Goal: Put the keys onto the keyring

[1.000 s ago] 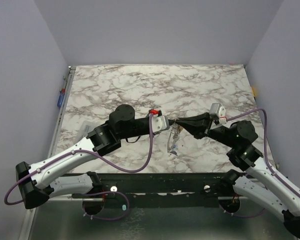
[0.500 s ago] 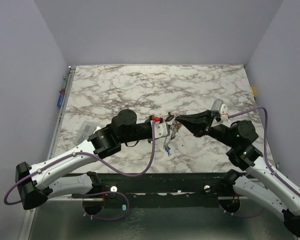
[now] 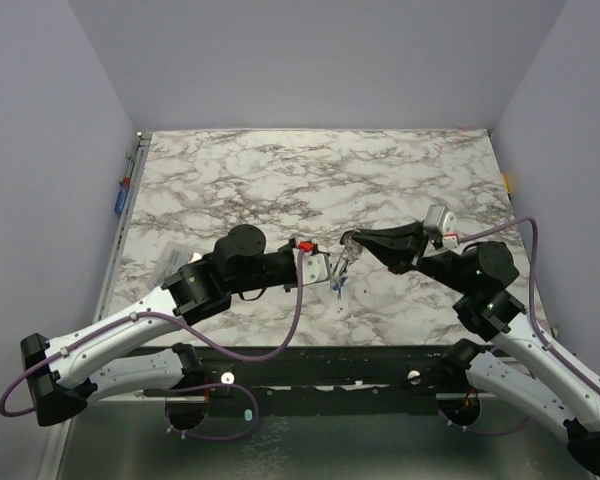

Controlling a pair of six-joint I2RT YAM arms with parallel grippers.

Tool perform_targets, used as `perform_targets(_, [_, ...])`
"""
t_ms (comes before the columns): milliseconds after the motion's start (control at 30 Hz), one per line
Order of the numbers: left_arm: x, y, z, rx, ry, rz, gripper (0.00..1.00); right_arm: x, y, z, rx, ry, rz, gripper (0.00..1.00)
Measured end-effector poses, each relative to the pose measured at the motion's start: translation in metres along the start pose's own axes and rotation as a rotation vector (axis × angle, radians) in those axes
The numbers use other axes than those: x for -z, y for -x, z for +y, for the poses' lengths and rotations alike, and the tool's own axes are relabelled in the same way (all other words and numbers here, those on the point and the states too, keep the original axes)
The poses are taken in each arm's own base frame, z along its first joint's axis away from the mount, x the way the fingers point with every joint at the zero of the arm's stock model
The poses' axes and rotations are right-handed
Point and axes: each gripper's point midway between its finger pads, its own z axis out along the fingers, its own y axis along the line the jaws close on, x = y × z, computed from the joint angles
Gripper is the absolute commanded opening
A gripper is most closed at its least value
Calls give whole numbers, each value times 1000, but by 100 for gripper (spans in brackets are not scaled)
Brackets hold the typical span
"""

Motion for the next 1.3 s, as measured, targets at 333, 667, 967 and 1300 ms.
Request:
perform_targets(333, [36,28,8,-24,37,-29,40,12,-31,36,90,242,140,1])
perform_targets(667, [48,57,-4,-26,-57,-93,43,22,-48,59,96,411,227,1])
perform_targets(967, [36,55,-22,2,-164,-104,42,23,-37,67,112,472,207,1])
perform_targets(1300, [22,69,-24,28,-192,-185,35,23,-34,69,115,478,202,1])
